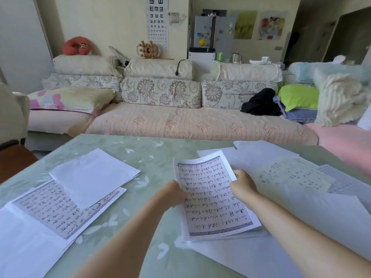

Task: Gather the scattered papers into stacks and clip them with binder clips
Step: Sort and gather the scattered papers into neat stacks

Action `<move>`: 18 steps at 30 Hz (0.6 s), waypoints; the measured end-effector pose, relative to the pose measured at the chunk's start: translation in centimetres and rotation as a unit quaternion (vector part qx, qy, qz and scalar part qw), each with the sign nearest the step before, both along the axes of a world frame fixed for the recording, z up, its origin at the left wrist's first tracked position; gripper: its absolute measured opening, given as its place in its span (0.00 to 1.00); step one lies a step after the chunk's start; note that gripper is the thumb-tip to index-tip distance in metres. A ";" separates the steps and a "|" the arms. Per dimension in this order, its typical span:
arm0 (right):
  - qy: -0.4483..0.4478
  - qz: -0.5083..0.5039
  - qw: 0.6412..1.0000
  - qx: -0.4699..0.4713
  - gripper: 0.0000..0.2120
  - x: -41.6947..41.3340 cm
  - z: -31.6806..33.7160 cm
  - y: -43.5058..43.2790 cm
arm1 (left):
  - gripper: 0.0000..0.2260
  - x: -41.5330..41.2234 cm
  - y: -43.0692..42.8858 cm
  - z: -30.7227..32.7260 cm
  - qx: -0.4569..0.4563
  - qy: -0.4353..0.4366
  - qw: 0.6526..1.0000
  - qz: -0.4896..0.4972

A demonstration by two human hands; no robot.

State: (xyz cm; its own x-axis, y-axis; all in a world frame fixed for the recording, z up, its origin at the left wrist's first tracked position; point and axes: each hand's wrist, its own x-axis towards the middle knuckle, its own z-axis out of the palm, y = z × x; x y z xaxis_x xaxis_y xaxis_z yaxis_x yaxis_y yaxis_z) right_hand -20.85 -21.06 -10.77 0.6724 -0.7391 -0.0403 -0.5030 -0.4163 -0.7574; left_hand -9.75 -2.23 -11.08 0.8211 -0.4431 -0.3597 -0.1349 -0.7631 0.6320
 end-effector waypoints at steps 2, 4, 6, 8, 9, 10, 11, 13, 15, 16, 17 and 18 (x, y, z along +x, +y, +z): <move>0.063 -0.010 0.997 -0.051 0.18 -0.7 -0.5 -0.8 | 0.18 -0.2 -1.3 -0.7 0.057 -0.035 0.998 -0.018; 0.173 -0.013 0.977 -0.121 0.17 -1.2 -1.0 -1.4 | 0.19 -0.4 -2.3 -1.1 0.077 -0.064 0.995 -0.022; 0.211 -0.001 0.971 -0.108 0.23 -1.6 -1.6 -1.8 | 0.18 -0.3 -3.1 -1.4 0.048 -0.077 0.996 -0.018; 0.188 0.022 0.980 -0.068 0.30 -1.9 -1.8 -2.0 | 0.18 -0.4 -3.4 -1.4 0.012 -0.071 0.997 -0.010; 0.176 0.033 0.982 -0.056 0.31 -2.0 -1.8 -1.9 | 0.18 -0.6 -3.4 -1.2 0.003 -0.071 0.997 -0.009; 0.170 0.044 0.983 -0.051 0.32 -2.2 -1.8 -2.0 | 0.20 -0.7 -3.4 -1.3 -0.002 -0.069 0.998 -0.011; 0.172 0.051 0.982 -0.055 0.32 -2.3 -1.6 -1.9 | 0.22 -0.7 -3.4 -1.4 -0.007 -0.068 0.998 -0.012; 0.194 0.055 0.975 -0.090 0.29 -2.4 -1.4 -1.7 | 0.26 -0.5 -3.1 -1.4 -0.028 -0.057 0.998 -0.012; 0.208 0.058 0.966 -0.144 0.26 -2.2 -0.9 -1.1 | 0.29 0.0 -2.4 -1.1 -0.047 -0.075 0.996 -0.017; 0.200 0.067 0.963 -0.167 0.25 -1.8 -0.7 -0.7 | 0.29 0.3 -1.8 -0.9 -0.043 -0.100 0.994 -0.022; 0.182 0.082 0.962 -0.186 0.26 -1.2 -0.4 0.0 | 0.28 0.7 -1.1 -0.8 -0.035 -0.133 0.990 -0.028; 0.160 0.103 0.961 -0.201 0.26 -0.4 -0.2 1.0 | 0.28 1.1 -0.2 -0.6 -0.025 -0.166 0.985 -0.030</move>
State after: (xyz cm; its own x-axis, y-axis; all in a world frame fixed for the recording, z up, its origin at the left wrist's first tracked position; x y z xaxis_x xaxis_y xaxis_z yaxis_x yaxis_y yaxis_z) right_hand -21.28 -20.10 -10.96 0.8070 -0.5904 -0.0088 -0.5587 -0.7587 -0.3350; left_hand -8.68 -2.46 -11.72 0.8618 -0.5047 -0.0517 -0.3844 -0.7161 0.5826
